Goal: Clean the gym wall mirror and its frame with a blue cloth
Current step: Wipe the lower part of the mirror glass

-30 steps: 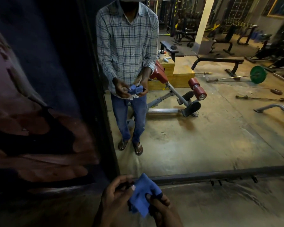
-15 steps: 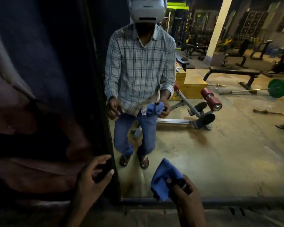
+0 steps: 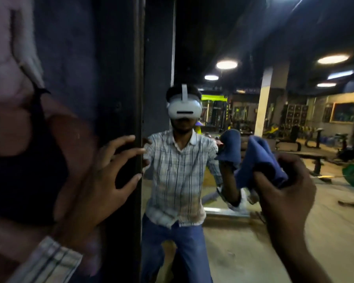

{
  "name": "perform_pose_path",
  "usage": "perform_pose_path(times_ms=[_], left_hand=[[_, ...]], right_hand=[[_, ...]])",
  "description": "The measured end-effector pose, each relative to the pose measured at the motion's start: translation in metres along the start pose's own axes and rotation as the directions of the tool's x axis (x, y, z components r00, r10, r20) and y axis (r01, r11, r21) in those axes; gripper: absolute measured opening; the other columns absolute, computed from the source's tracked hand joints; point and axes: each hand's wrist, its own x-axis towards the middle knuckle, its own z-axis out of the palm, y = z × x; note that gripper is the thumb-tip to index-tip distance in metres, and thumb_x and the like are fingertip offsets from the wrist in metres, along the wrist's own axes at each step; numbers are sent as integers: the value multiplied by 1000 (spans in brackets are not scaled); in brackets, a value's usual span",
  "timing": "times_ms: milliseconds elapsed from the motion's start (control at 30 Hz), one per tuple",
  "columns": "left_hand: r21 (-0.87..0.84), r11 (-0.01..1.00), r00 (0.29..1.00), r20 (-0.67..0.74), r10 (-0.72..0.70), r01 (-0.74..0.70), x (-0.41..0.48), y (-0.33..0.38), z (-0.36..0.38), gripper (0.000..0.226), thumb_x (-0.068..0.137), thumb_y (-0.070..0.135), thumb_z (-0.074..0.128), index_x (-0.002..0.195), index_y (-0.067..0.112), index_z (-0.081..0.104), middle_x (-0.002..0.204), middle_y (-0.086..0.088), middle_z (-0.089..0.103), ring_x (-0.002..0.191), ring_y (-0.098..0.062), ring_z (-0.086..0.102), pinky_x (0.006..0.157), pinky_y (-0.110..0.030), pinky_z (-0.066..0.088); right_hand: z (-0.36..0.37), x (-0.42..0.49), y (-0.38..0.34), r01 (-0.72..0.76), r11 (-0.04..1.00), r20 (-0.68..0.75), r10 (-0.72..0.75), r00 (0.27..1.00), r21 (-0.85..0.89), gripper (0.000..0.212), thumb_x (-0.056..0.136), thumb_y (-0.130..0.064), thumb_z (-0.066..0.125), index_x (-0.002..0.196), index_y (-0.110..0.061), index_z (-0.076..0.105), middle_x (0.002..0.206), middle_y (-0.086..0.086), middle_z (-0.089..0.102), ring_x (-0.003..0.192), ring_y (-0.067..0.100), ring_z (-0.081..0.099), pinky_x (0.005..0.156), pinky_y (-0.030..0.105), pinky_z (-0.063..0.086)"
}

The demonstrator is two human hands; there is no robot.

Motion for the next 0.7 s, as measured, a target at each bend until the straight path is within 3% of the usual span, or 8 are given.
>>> perform_pose_path(times_ms=[100,200,267,333,433,533,700], left_hand=[[81,990,990,-69,123,-118,8,-8,4,55,85,28,75,138,18,62,155,1,43,142,-22,46,120,-35,36],[204,963,972,-116,202,-176,13,-15,3,60,87,26,79,142,16,58,157,-3,41,142,-24,43,120,-30,32],[236,958,973,-121,198,-165,16,-18,3,66,85,28,80,145,16,54,159,-3,38,144,-24,39,120,-29,30],[264,953,975,-117,187,-151,20,-21,5,73,83,31,82,147,16,51,161,-3,36,146,-24,36,119,-28,27],[315,936,977,-94,193,-155,26,-24,5,79,83,34,82,150,14,47,163,-5,33,148,-24,34,119,-31,28],[361,916,973,-73,218,-178,30,-24,2,80,82,35,82,150,13,47,162,-6,34,147,-26,36,119,-42,36],[400,894,972,-34,235,-202,36,-28,-5,86,83,38,81,154,11,41,164,-6,30,150,-25,31,118,-49,39]], right_hand=[[6,4,9,223,974,40,-221,974,-35,30,78,-14,76,103,-17,60,93,-19,59,81,-6,58,68,10,47],[13,5,15,343,937,49,-340,939,-64,28,80,-14,77,101,-18,59,91,-21,56,78,-4,54,64,13,43],[16,7,17,395,916,65,-391,918,-73,29,80,-17,78,102,-19,58,92,-24,54,80,1,56,66,24,50],[17,14,16,428,900,66,-424,903,-78,30,80,-20,78,101,-22,56,92,-25,53,80,7,57,67,38,54],[17,33,13,488,865,44,-487,872,-112,28,80,-27,75,99,-23,54,89,-22,51,77,5,54,66,39,53],[20,56,8,512,834,12,-521,853,-207,35,80,-41,67,99,-15,55,95,-8,52,82,14,52,69,44,51],[36,78,0,447,850,-13,-469,883,-278,28,86,-26,71,102,-9,57,100,0,52,88,14,48,75,31,44]])
